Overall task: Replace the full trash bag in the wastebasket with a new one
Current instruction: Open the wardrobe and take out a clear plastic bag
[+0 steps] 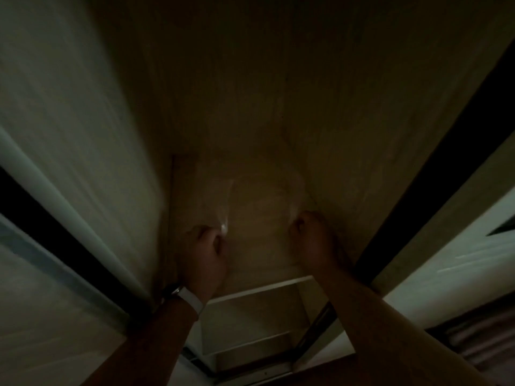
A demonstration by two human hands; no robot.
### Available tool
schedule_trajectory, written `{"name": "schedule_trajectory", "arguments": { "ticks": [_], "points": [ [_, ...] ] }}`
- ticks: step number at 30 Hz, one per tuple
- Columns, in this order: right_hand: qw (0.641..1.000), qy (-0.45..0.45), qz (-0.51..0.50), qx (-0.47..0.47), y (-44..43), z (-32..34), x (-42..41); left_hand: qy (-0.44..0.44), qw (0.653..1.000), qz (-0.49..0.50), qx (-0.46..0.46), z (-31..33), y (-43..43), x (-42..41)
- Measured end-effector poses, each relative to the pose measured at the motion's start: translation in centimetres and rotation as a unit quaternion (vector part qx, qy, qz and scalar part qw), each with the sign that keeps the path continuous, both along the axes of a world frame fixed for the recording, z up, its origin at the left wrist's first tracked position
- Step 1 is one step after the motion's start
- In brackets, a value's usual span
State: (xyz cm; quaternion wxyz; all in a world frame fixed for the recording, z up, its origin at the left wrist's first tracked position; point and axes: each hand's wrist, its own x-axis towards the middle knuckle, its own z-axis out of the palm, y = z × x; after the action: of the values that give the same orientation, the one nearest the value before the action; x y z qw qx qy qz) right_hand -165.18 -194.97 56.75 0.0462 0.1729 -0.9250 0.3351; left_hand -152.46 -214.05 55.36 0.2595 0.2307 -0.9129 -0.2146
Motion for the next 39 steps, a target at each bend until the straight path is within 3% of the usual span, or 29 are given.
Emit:
{"name": "schedule_trajectory", "arguments": {
  "ticks": [4,7,11,17,23,31,39],
  "points": [
    [0.995,0.07,0.064,-0.019,0.9,1.7,2.3,0.069,0.995,-0.07,0.007,1.9,1.2,1.4],
    [0.969,0.21,0.124,-0.04,1.9,3.6,4.9,0.104,0.986,-0.125,-0.028,3.0,1.8,2.6],
    [0.94,0.277,0.175,-0.098,3.0,6.0,9.1,0.162,0.961,-0.214,-0.071,4.3,3.0,4.7],
    [0.948,0.218,0.177,-0.15,4.2,8.1,14.5,0.222,0.915,-0.328,-0.069,5.9,5.3,7.1],
    [0.966,0.15,0.091,-0.189,7.8,9.0,18.7,0.246,0.906,-0.342,-0.027,7.5,9.7,10.0],
    [0.95,0.126,0.069,-0.277,16.8,9.8,24.0,0.261,0.901,-0.344,0.053,10.6,18.6,14.8],
    [0.95,0.104,0.044,-0.291,29.0,9.1,29.6,0.223,0.903,-0.359,0.078,11.1,30.3,20.8]
  ]
}}
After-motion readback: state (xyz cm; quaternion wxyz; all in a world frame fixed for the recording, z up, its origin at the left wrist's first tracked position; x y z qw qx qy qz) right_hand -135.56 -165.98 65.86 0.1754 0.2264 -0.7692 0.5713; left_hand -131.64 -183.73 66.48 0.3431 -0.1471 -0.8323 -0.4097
